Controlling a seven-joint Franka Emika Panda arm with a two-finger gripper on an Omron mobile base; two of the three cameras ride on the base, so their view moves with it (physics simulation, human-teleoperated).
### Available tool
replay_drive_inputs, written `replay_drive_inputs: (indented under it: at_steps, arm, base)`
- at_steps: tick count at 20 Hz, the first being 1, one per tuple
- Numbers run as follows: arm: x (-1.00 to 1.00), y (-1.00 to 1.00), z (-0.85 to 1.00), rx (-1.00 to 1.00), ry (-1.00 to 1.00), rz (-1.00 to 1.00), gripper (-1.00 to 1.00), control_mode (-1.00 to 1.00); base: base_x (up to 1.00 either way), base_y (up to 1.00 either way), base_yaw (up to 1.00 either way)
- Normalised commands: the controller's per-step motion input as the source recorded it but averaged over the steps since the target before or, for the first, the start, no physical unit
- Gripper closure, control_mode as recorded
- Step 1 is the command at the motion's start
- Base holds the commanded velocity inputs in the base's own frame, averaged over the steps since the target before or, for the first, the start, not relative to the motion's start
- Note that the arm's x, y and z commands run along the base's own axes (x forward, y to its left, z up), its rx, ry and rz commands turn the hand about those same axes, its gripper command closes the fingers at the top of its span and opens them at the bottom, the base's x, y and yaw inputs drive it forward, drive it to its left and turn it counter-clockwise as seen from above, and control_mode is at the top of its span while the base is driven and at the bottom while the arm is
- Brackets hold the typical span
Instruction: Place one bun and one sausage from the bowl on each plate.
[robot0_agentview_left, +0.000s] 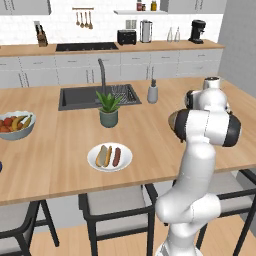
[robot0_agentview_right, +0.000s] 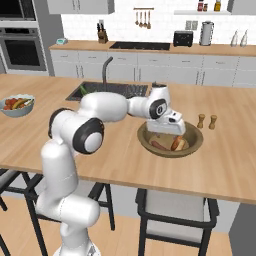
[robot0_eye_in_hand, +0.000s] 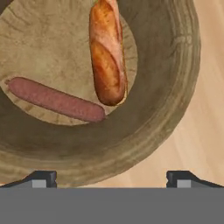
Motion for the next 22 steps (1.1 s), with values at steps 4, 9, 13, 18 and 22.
replay_drive_inputs:
  at_steps: [4,9,13,18,22]
  arm:
    - [0.8,-0.32,-0.44,0.0,0.0,0.16,-1.0,-1.0]
    - [0.5,-0.4,-0.52,0.0,0.01,0.12,-1.0,-1.0]
    - [0.5,-0.16,-0.54,0.02,0.03,0.08,-1.0,-1.0]
    - [0.36,-0.03,-0.45,0.04,0.03,0.05,-1.0,-1.0]
    - [0.01,0.0,-0.42,0.03,0.05,0.0,1.0,-1.0]
  base:
    - [0.0,0.0,0.0]
    - [0.0,0.0,0.0]
    - [0.0,0.0,0.0]
    - [0.0,0.0,0.0]
    - [0.0,0.0,0.0]
